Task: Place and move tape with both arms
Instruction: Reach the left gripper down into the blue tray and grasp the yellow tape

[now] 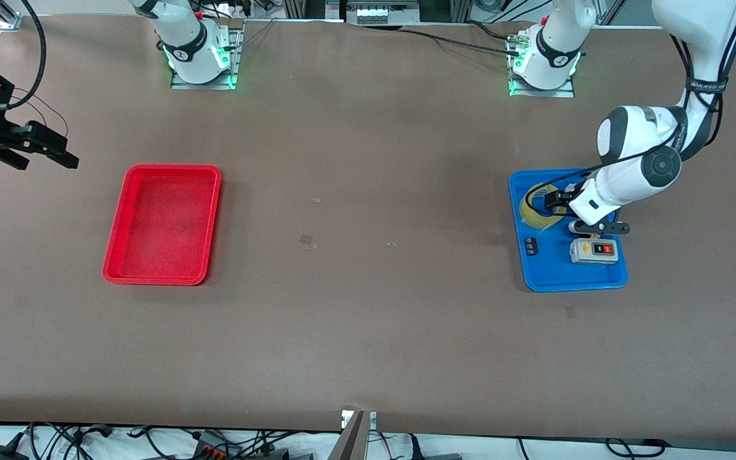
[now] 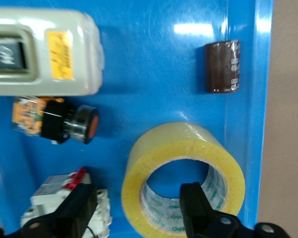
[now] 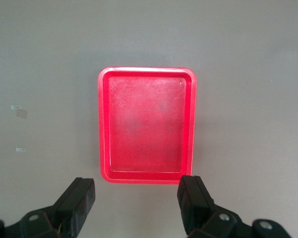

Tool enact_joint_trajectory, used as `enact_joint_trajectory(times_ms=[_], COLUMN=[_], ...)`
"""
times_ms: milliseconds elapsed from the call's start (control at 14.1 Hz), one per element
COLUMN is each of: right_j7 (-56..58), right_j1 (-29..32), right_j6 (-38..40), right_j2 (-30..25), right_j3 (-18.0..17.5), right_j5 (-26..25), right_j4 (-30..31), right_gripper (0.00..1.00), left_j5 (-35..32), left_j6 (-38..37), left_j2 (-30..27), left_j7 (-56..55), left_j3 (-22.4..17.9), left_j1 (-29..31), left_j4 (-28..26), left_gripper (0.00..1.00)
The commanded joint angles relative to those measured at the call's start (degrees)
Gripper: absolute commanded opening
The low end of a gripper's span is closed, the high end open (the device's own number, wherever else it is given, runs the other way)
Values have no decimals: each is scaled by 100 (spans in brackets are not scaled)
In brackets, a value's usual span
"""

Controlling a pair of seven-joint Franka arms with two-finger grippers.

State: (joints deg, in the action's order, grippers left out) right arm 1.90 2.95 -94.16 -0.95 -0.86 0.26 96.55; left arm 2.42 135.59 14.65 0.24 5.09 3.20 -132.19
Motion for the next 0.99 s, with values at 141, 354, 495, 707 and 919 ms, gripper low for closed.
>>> enact_joint_trajectory(times_ms=[141,354,495,707,919], right_j7=[39,39,39,39,39], right_j1=[83,83,74,74,92], right_j6=[90,117,126,126,73], right_j2=[69,69,69,69,112], right_j3=[-54,-54,-63,-63,-63], right_j5=[88,88,88,88,79], right_j4=[-145,-145,-145,-145,-154], right_gripper=[100,100,100,100,100], left_j5=[180,180,180,407,969], left_j6=[-120,-732,-1934,-3457,-3487], left_j2=[12,-111,-67,178,529], left_j7=[46,37,20,-277,-1383], left_j3=[18,18,18,18,53], left_j1=[6,6,6,-46,-651], left_j4=[106,438,1279,2616,3111], left_gripper=[2,0,0,0,0])
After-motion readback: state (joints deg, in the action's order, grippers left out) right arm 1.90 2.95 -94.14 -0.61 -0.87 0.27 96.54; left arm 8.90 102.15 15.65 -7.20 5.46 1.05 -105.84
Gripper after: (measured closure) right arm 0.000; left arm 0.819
